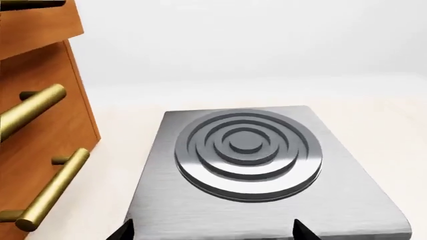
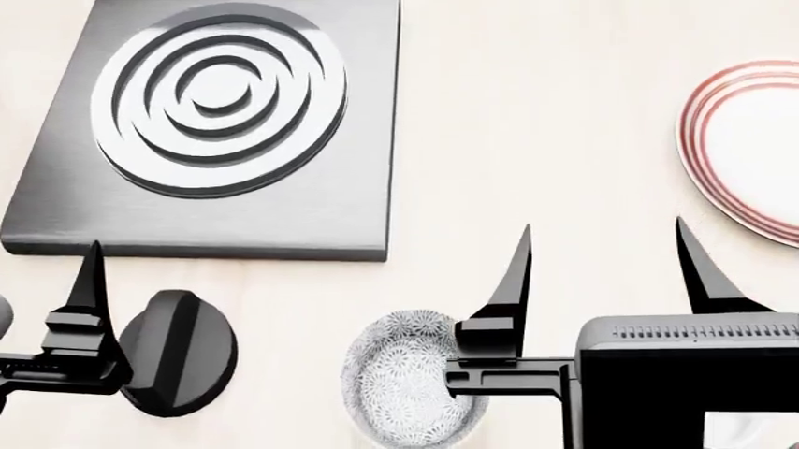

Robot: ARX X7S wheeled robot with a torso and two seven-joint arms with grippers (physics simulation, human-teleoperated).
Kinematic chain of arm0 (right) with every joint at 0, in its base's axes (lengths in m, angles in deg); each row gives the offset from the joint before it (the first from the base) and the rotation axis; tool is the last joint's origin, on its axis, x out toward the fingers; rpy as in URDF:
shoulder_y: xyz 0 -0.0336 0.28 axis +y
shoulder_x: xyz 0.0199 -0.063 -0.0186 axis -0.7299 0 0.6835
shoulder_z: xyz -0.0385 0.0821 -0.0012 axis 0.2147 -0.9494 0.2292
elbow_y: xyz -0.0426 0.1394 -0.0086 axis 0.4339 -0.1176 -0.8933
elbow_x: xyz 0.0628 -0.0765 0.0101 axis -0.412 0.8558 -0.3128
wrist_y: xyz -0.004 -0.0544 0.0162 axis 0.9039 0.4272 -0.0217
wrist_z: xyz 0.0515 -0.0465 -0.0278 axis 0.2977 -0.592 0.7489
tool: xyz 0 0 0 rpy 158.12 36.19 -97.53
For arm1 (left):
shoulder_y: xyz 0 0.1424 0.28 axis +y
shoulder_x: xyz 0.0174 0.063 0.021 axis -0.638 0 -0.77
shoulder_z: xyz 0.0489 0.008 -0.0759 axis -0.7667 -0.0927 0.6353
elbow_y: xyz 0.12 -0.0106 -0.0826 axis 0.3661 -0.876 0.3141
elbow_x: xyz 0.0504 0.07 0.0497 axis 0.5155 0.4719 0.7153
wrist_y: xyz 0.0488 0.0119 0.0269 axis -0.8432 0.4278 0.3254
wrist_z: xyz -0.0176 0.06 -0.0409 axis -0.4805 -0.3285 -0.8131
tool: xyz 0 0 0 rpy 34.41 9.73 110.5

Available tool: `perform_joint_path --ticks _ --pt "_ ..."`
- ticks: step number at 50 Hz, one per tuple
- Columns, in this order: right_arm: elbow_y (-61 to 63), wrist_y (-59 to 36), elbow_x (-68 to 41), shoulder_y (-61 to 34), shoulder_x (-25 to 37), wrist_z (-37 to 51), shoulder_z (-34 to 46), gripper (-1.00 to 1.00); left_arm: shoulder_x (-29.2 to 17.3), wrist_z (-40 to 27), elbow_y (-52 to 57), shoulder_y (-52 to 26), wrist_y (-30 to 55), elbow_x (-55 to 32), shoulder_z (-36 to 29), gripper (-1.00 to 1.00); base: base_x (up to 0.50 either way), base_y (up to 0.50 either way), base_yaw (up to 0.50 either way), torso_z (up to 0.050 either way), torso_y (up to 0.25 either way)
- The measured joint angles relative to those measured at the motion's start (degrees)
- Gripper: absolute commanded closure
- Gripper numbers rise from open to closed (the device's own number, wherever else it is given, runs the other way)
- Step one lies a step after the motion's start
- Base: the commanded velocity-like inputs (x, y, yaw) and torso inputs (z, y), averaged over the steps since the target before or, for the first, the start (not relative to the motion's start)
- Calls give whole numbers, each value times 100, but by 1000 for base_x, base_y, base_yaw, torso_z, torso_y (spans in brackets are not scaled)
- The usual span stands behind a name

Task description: Pick the akita bowl next to the ramekin and place it on the plate.

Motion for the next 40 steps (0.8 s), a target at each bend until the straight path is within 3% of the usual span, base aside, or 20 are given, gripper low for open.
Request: perform_joint_path --ticks 6,20,40 --pt "2 -7 -21 -8 13 18 6 -100 -5 -15 8 0 -7 -29 12 -100 0 0 0 0 -158" --pt "123 -177 -167 -25 0 30 -51 -100 -2 -47 13 22 -77 -83 43 -100 0 0 0 0 0" --pt "472 -1314 -1399 -52 -459 -260 -824 -100 -23 -76 -62 92 -220 -107 21 -100 0 0 0 0 0"
